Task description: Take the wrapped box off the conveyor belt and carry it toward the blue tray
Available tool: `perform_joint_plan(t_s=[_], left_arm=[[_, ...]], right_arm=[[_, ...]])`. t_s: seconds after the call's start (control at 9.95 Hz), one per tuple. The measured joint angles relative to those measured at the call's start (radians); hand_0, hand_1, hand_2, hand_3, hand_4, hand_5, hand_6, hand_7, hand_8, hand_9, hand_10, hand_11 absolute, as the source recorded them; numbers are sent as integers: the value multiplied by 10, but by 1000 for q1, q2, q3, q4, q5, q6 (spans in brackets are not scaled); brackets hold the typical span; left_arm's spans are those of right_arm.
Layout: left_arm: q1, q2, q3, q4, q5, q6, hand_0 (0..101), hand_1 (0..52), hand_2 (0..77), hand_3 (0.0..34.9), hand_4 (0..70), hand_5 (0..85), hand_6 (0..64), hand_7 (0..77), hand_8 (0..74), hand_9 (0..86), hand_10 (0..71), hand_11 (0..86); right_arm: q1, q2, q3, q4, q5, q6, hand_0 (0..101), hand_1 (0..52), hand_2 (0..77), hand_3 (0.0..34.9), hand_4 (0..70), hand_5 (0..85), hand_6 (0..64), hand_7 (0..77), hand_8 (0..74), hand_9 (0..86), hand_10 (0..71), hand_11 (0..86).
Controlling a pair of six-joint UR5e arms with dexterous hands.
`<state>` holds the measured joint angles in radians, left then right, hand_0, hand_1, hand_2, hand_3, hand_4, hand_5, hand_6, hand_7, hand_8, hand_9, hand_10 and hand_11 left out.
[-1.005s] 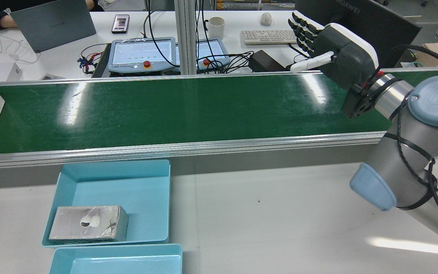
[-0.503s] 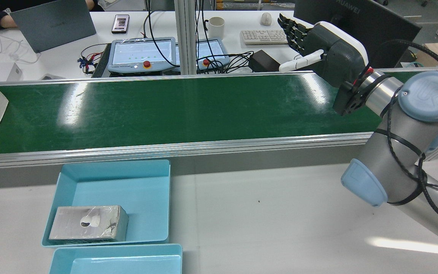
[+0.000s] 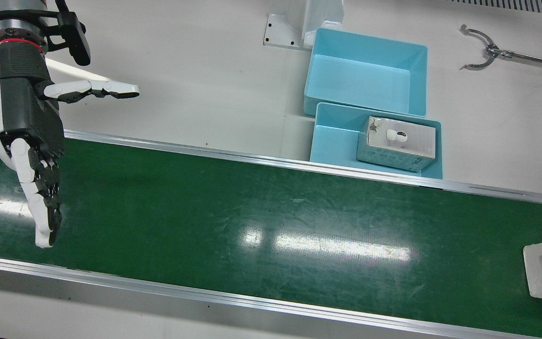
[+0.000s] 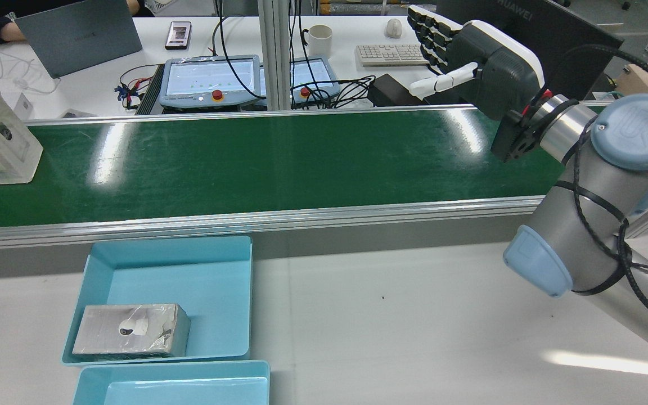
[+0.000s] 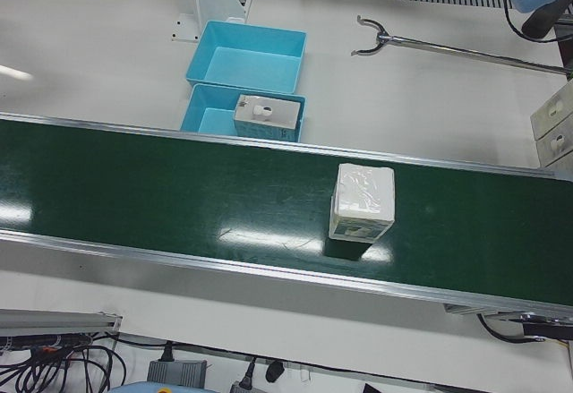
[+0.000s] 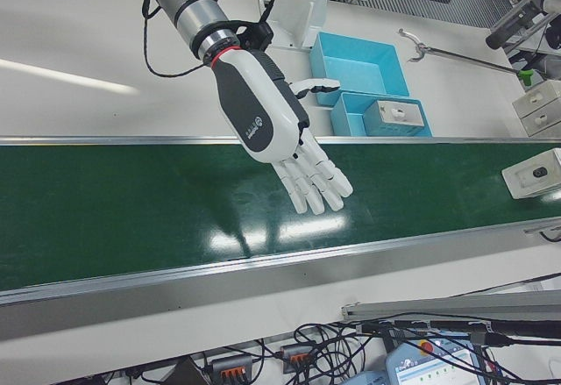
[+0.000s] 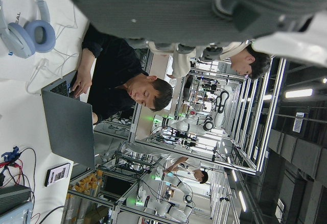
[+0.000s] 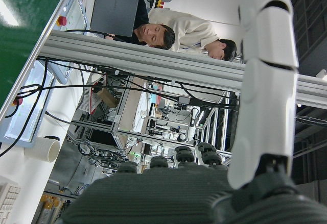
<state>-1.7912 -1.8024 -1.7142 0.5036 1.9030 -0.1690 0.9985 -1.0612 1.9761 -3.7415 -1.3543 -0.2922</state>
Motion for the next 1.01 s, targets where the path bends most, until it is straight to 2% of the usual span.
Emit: perform_joint_plan(t_s=[0.2,0.3,0.4,0.5,0.6,1.01], left_arm=[[0,0,0,0,0,0,0,0,5,0,0,11,0,0,0,0,0,0],[0,0,0,0,0,0,0,0,11,0,0,11,0,0,0,0,0,0],[0,0,0,0,0,0,0,0,5,0,0,11,0,0,0,0,5,0],[0,0,0,0,0,0,0,0,5,0,0,11,0,0,0,0,5,0],[0,0,0,0,0,0,0,0,5,0,0,11,0,5,0,0,5,0],[0,0,0,0,0,0,0,0,5,0,0,11,0,0,0,0,5,0]], right_arm=[[7,-4,6,0,0,14,472,147,125,66,5,49,0,0,0,11,0,11],[11,-8,8,0,-1,24,472,125,136,66,5,44,0,0,0,11,0,11],[18,-17,11,1,-2,35,472,125,136,66,5,44,0,0,0,11,0,11],[25,-26,15,1,-3,44,470,147,114,67,5,44,0,0,0,11,0,11],[28,-30,18,1,-3,49,469,131,120,67,5,44,0,0,0,11,0,11],[-1,-35,14,0,-3,53,467,125,120,66,5,27,0,0,0,11,0,11]])
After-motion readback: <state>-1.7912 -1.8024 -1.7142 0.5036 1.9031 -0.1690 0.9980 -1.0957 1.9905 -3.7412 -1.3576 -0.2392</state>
